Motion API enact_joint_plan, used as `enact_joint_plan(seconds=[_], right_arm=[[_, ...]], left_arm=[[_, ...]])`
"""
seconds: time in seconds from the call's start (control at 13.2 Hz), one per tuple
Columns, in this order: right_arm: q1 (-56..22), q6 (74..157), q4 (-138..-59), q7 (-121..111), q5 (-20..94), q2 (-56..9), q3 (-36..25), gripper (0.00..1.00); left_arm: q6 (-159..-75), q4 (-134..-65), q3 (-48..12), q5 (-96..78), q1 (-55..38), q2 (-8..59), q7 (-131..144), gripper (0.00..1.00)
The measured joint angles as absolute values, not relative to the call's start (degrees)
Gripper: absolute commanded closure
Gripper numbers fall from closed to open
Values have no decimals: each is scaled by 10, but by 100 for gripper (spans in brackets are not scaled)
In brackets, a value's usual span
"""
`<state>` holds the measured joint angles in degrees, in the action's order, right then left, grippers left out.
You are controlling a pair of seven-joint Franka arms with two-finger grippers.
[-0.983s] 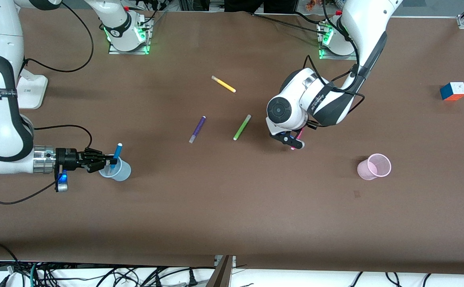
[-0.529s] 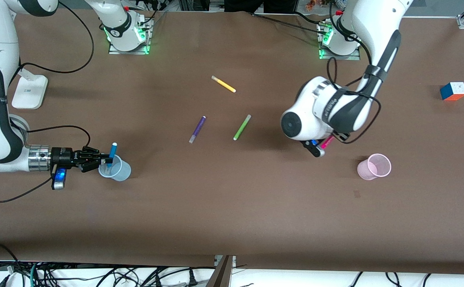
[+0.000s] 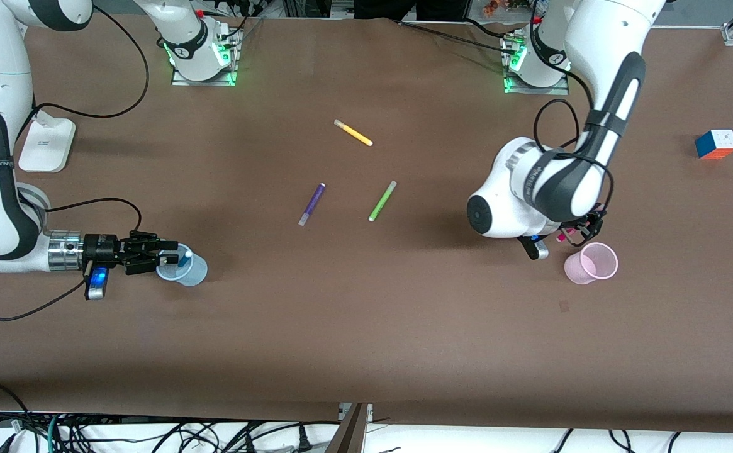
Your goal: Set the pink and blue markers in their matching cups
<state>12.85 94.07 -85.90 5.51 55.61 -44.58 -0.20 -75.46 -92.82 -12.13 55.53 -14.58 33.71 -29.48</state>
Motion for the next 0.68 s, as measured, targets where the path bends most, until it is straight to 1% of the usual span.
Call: enact_joint_plan(seconds=[0.08,0.15,0.23,0.3,0.45,0.68], right_arm=[[128,940,-853,55,556,-446,-2,5],[128,940,-844,55,550,-445,-2,5],[128,939,-833,55,534,-442,-2,5],[128,938,-820,55,505,-436,-1,5],[125,935,-797,55,422,-416,5,5],[99,934,-780,41,255,-362,10,2]], left_arm=[[-752,-928,-122,582,-150,341,-321,80],[-751,-928,-121,611,-151,345,-341,78],[-751,-928,-120,638,-150,349,-354,83],[-751,-928,-118,659,-148,355,-370,85],[-750,-928,-115,687,-141,372,-393,87],[-752,-928,-111,720,-121,394,-399,88]])
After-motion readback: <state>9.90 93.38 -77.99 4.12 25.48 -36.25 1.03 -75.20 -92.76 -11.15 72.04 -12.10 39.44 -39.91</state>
